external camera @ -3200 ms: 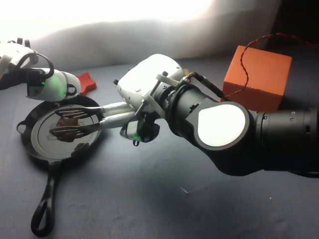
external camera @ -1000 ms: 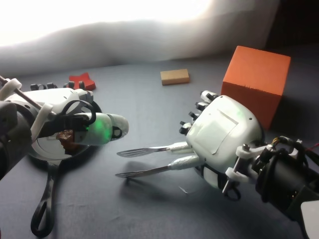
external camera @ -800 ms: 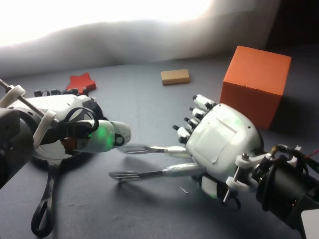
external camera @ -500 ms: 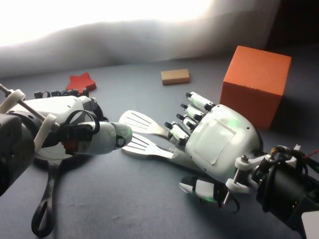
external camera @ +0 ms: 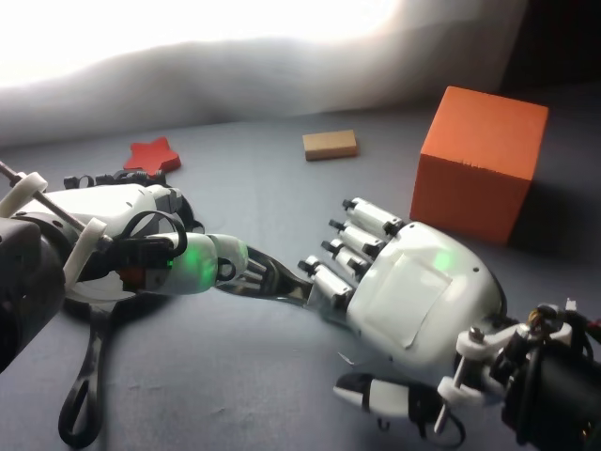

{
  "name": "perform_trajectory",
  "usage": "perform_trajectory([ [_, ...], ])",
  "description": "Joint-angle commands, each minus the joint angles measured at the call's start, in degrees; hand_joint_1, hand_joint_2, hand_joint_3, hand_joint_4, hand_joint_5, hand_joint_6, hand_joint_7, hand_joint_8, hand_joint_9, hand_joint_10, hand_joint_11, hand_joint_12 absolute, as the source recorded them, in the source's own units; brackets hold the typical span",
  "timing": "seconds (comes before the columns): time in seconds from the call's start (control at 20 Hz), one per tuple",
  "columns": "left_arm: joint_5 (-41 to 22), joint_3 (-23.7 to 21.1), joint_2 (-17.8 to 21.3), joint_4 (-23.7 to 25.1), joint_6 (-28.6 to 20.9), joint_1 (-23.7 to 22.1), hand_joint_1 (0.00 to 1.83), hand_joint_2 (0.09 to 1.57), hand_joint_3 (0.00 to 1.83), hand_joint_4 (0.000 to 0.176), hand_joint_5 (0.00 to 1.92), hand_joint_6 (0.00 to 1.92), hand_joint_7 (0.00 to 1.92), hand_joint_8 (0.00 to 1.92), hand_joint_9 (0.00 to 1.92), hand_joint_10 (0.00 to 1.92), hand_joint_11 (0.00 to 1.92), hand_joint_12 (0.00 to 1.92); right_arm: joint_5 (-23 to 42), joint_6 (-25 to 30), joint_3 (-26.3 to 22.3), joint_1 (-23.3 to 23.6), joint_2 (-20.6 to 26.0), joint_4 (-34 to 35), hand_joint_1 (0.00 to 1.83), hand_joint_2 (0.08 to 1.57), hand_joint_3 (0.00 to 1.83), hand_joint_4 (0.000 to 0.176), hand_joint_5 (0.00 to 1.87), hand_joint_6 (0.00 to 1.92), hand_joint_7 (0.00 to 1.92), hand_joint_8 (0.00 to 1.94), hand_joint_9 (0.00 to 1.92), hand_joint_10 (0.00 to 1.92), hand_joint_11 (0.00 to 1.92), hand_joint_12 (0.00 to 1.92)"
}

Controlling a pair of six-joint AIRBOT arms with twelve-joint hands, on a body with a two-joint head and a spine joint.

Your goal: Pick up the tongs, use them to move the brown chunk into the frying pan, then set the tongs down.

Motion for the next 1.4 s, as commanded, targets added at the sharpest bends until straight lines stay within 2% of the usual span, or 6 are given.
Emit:
perform_trajectory([
  [0.0,-1.08,-0.28,0.39,4.09,-0.08,-0.33,0.0,1.26,0.0,0.0,0.1,0.0,0.12,0.0,0.1,0.0,0.0,0.38,-4.26,-0.57,-0.61,0.43,0.35,-3.59,0.11,1.06,0.0,0.0,0.23,0.25,0.45,0.0,0.22,0.65,0.0,1.48],
  [0.6,2.93,0.02,0.83,4.11,2.03,-1.13,0.05,1.3,0.0,0.0,0.59,0.16,0.7,0.23,0.51,0.54,0.0,1.46,3.84,-11.95,-13.9,9.95,12.51,23.09,0.1,1.16,0.01,0.0,0.93,0.91,1.15,0.78,0.94,1.33,0.57,1.91],
  [0.8,3.09,0.23,0.67,4.19,2.2,-3.15,0.15,1.35,0.0,0.0,0.61,1.51,0.63,1.7,0.55,1.83,0.44,1.92,9.56,-16.63,-17.36,16.07,21.0,37.45,0.01,1.28,0.02,0.0,1.04,1.24,1.2,1.18,1.05,1.76,0.95,1.92],
  [1.1,3.08,0.57,0.73,6.3,2.44,-4.54,0.4,1.43,0.0,0.0,0.98,1.7,1.09,1.71,1.02,1.89,0.92,1.92,23.17,-18.99,-17.65,18.18,31.6,39.53,0.65,1.4,0.05,0.0,1.21,1.72,1.3,1.8,1.29,1.92,1.34,1.92],
  [1.15,3.08,0.56,0.73,6.3,2.79,-4.73,0.48,1.44,0.01,0.0,1.02,1.79,1.12,1.79,1.07,1.92,1.01,1.92,25.82,-19.09,-17.55,18.34,33.29,39.53,0.67,1.41,0.07,0.139,1.24,1.8,1.31,1.87,1.34,1.92,1.39,1.92],
  [1.35,3.08,0.18,0.73,6.3,4.26,-5.26,0.53,1.44,0.0,0.0,1.03,1.84,1.12,1.85,1.11,1.92,1.09,1.92,43.4,-18.62,-15.8,20.64,40.46,39.53,0.7,1.21,0.5,0.176,1.22,1.89,1.31,1.94,1.37,1.92,1.42,1.92],
])
